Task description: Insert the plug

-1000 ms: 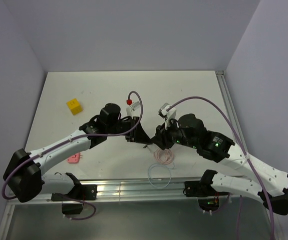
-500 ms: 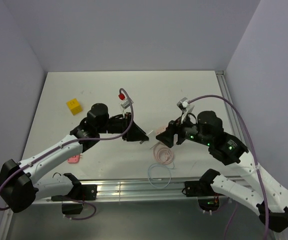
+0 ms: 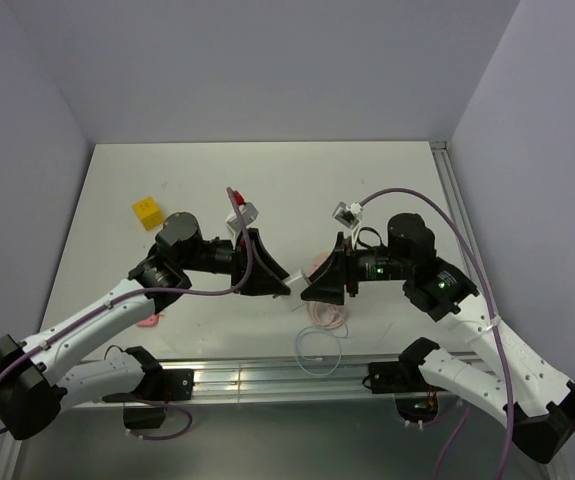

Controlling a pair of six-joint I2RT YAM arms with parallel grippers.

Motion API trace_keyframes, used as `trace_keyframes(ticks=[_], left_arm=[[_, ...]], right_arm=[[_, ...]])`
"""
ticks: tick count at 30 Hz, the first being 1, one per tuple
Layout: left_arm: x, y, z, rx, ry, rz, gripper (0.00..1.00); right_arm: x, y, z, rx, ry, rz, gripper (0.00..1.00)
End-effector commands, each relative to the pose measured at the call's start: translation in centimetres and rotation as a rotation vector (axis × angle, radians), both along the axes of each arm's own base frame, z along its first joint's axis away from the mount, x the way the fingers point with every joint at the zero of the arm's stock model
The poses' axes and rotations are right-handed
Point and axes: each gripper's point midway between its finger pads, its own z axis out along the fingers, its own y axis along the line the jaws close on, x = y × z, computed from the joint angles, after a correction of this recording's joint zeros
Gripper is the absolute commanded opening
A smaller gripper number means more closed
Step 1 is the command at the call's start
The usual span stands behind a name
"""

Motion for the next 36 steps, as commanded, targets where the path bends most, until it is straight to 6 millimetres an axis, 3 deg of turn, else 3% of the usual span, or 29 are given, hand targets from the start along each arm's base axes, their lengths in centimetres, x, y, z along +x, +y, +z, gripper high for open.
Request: trace_keyframes(ticks=[1, 4, 5, 8, 9, 10, 12, 14, 16, 20, 22, 23, 24, 25, 26, 27, 29, 31, 32, 36], left_arm=[[-1.5, -0.1, 2.3, -0.082, -0.124, -0.085, 0.00], [-1.8, -0.6, 2.0, -0.073, -0.127, -0.111, 0.00], [-1.4, -0.8, 1.6, -0.057, -0.116, -0.088, 0.09], [2.3, -1.1, 1.3, -0.001, -0.154, 0.144, 0.59], [3.7, -1.0, 1.2, 0.011, -0.159, 0.224, 0.64], [4.9, -0.9, 1.1, 0.025, -0.157, 0.294, 0.68], [8.7, -0.5, 0.9, 0.073, -0.162, 0.493, 0.70], [11.6, -0.1, 0.1, 0.110, -0.141, 0.642, 0.66], [13.7, -1.0, -1.2, 0.164, -0.126, 0.681, 0.61], [17.2, -4.2, -5.3, 0.266, -0.062, 0.671, 0.38], [18.3, -5.2, -7.0, 0.305, -0.046, 0.661, 0.25], [19.0, -6.0, -6.9, 0.304, -0.048, 0.659, 0.18], [19.8, -6.7, -9.6, 0.360, -0.021, 0.650, 0.15], [20.3, -7.1, -10.5, 0.380, -0.012, 0.645, 0.11], [20.9, -7.7, -10.5, 0.383, -0.011, 0.645, 0.10], [21.4, -8.2, -12.6, 0.421, 0.012, 0.636, 0.08], [22.2, -9.0, -14.8, 0.458, 0.033, 0.629, 0.08], [22.8, -9.6, -15.8, 0.472, 0.038, 0.625, 0.08], [22.9, -9.9, -17.5, 0.500, 0.050, 0.614, 0.09], [23.1, -10.6, -20.4, 0.530, 0.083, 0.585, 0.08]], right_arm=[[-1.0, 0.5, 2.1, 0.084, -0.019, 0.082, 0.63], [-0.9, 0.6, 2.2, 0.093, -0.014, 0.080, 0.16], [-0.6, 0.4, 1.8, 0.071, -0.001, 0.044, 0.00], [3.3, -1.5, 0.4, -0.057, 0.016, -0.266, 0.00], [4.6, -2.5, -0.5, -0.118, 0.040, -0.370, 0.00], [7.1, -4.5, -1.8, -0.198, 0.050, -0.566, 0.00], [7.8, -7.0, -4.0, -0.292, 0.110, -0.723, 0.00], [8.6, -8.8, -5.4, -0.308, 0.152, -0.862, 0.00], [8.7, -10.1, -7.4, -0.357, 0.189, -0.944, 0.00], [8.7, -13.2, -10.3, -0.497, 0.220, -1.083, 0.00], [8.8, -14.8, -10.6, -0.528, 0.229, -1.173, 0.00], [8.7, -16.1, -10.6, -0.561, 0.219, -1.232, 0.00], [8.7, -16.5, -10.5, -0.558, 0.230, -1.267, 0.00], [8.7, -16.9, -10.5, -0.562, 0.231, -1.287, 0.00], [8.6, -17.2, -10.7, -0.565, 0.229, -1.299, 0.00], [8.6, -17.4, -10.9, -0.576, 0.230, -1.311, 0.00], [8.5, -17.9, -11.6, -0.612, 0.248, -1.332, 0.00], [8.4, -18.2, -12.4, -0.645, 0.259, -1.350, 0.00], [8.4, -18.3, -13.2, -0.674, 0.270, -1.351, 0.00], [9.0, -17.5, -14.0, -0.695, 0.293, -1.336, 0.00]])
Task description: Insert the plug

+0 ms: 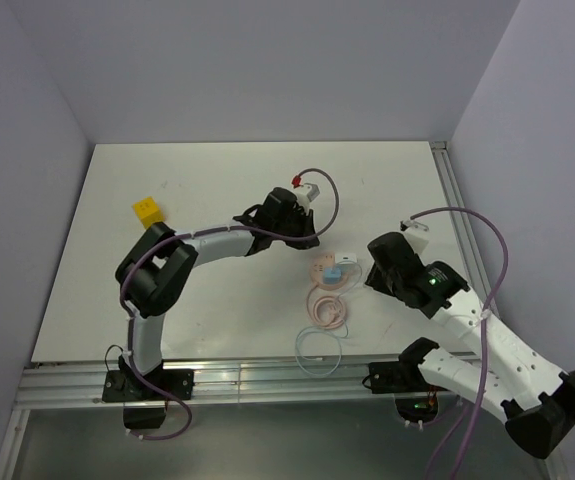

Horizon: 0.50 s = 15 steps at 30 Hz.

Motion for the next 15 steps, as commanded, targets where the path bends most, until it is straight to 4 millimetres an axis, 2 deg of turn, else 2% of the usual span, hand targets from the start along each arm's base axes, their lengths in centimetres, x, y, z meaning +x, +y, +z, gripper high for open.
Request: trace_keyframes(ticks=[1, 9, 15], left_arm=[[0.8, -1.4, 0.8, -0.038, -0.030, -0.032, 0.08], [-0.1, -2.1, -0.5, -0.076, -0.007, -0.083, 0.08], [-1.3, -1.9, -1.3, -0.083, 0.018, -0.112, 0.08]], right_arm=[[1.2, -0.2, -0.3, -0.020, -0.014, -0.054, 0.00], [2.9, 1.2, -3.2, -0.026, 0.058, -0.024, 0.00], [4.7, 2.2, -5.2, -0.011, 0.079, -0.019, 0.00]])
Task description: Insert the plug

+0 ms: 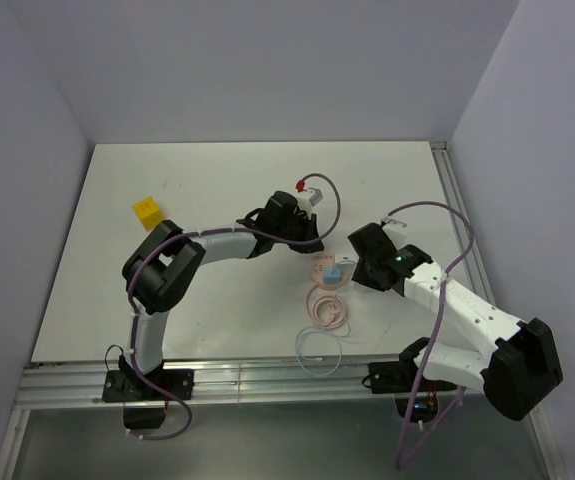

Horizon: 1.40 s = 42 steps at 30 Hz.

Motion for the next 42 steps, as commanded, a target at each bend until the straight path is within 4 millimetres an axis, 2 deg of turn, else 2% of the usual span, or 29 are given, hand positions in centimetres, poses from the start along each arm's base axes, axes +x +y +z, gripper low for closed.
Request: trace_keyframes(ticks=[1, 7, 12, 16, 18, 21, 22, 24, 25, 28, 30, 33, 34, 36, 38, 39, 42], left_arm=[[-0.8, -0.5, 0.3, -0.039, -0.010, -0.050, 0.08], [-1.8, 0.1, -1.3, -0.010, 0.021, -0.066, 0.04], [-2.7, 0.2, -1.6, -0.022, 0.037, -0.084, 0.04], [-4.0, 0.6, -2.0, -0.034, 0.067, -0.097, 0.01], [-4.4, 0.7, -1.5, -0.039, 0.057, -0.084, 0.00], [-5.3, 1.6, -1.8, -0.032, 0.072, -0.048, 0.00], [-5.9, 2.2, -2.6, -0.020, 0.097, -0.033, 0.00], [-6.2, 2.7, -2.4, -0.027, 0.097, -0.014, 0.00], [-6.8, 3.3, -3.1, -0.015, 0.123, -0.002, 0.00], [-7.6, 3.8, -3.6, -0.032, 0.146, 0.017, 0.00], [-7.9, 3.9, -3.2, -0.049, 0.147, 0.027, 0.00], [-7.2, 4.4, -2.3, -0.048, 0.132, 0.084, 0.00], [-6.3, 4.7, -1.3, -0.044, 0.097, 0.128, 0.00], [-5.7, 5.4, -0.5, -0.022, 0.080, 0.179, 0.00], [-4.5, 6.3, 1.6, -0.026, 0.025, 0.257, 0.00], [-4.2, 6.8, 2.1, -0.024, 0.010, 0.285, 0.00], [-3.5, 8.0, 4.7, -0.053, -0.043, 0.365, 0.03]], right_arm=[[2.9, 1.2, 0.1, 0.051, -0.078, -0.004, 0.00], [4.6, 1.8, -0.9, 0.048, -0.061, 0.006, 0.00], [5.8, 2.4, -1.3, 0.042, -0.057, 0.035, 0.00], [7.4, 3.6, -0.8, 0.057, -0.087, 0.076, 0.00], [8.0, 4.4, -0.5, 0.072, -0.091, 0.115, 0.00], [9.6, 6.0, 0.2, 0.100, -0.106, 0.165, 0.00], [10.6, 6.6, 0.7, 0.104, -0.113, 0.175, 0.00], [11.6, 7.1, 0.9, 0.091, -0.114, 0.205, 0.00], [12.6, 7.7, 1.3, 0.088, -0.117, 0.214, 0.00], [14.7, 8.9, 1.9, 0.092, -0.126, 0.249, 0.00], [15.5, 9.1, 2.0, 0.074, -0.121, 0.259, 0.00], [17.1, 7.7, 2.4, 0.007, -0.126, 0.223, 0.00], [17.6, 6.7, 3.0, -0.028, -0.142, 0.195, 0.00], [18.1, 4.4, 3.7, -0.086, -0.154, 0.155, 0.00], [18.0, 2.0, 5.3, -0.136, -0.181, 0.114, 0.00], [17.7, 1.4, 6.7, -0.139, -0.213, 0.106, 0.00], [16.7, 0.7, 8.8, -0.142, -0.244, 0.103, 0.00]])
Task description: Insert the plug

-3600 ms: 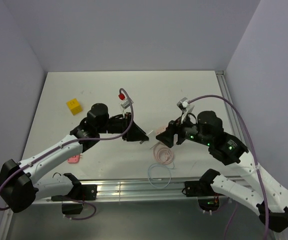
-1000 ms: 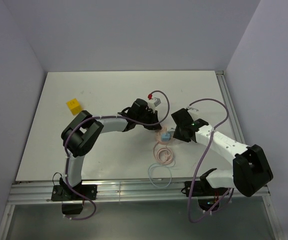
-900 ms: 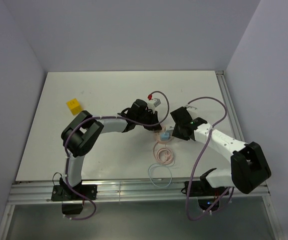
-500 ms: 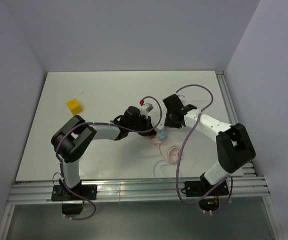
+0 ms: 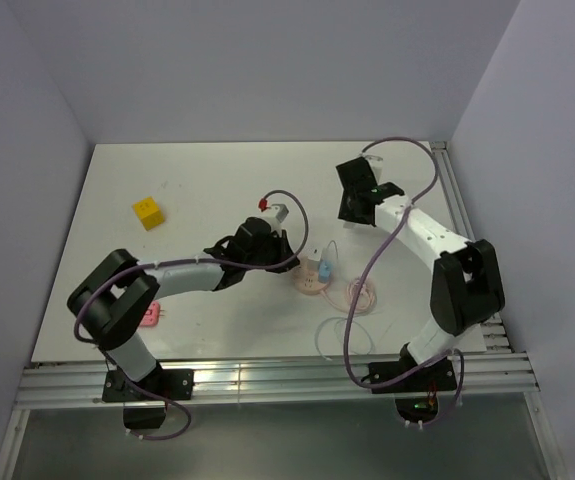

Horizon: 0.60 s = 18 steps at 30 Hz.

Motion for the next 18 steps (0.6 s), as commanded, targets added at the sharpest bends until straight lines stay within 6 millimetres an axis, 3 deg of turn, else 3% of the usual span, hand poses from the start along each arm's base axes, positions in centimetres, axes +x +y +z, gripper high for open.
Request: trace_keyframes(ticks=[1, 11, 14, 18], left_arm=[[1.5, 2.0, 4.6, -0.038, -0.097, 0.146, 0.06], [1.2, 5.4, 4.4, -0.025, -0.090, 0.242, 0.08], [1.1, 5.9, 3.6, -0.025, -0.076, 0.254, 0.09], [1.0, 5.6, 1.5, -0.028, -0.031, 0.240, 0.04]], right_arm=[[-0.7, -1.6, 7.1, -0.002, -0.161, -0.013, 0.00], [-9.8, 6.4, 11.1, 0.359, -0.127, 0.206, 0.00], [-12.1, 8.1, 11.6, 0.457, -0.088, 0.250, 0.00], [-14.8, 9.6, 11.9, 0.547, -0.055, 0.296, 0.00]])
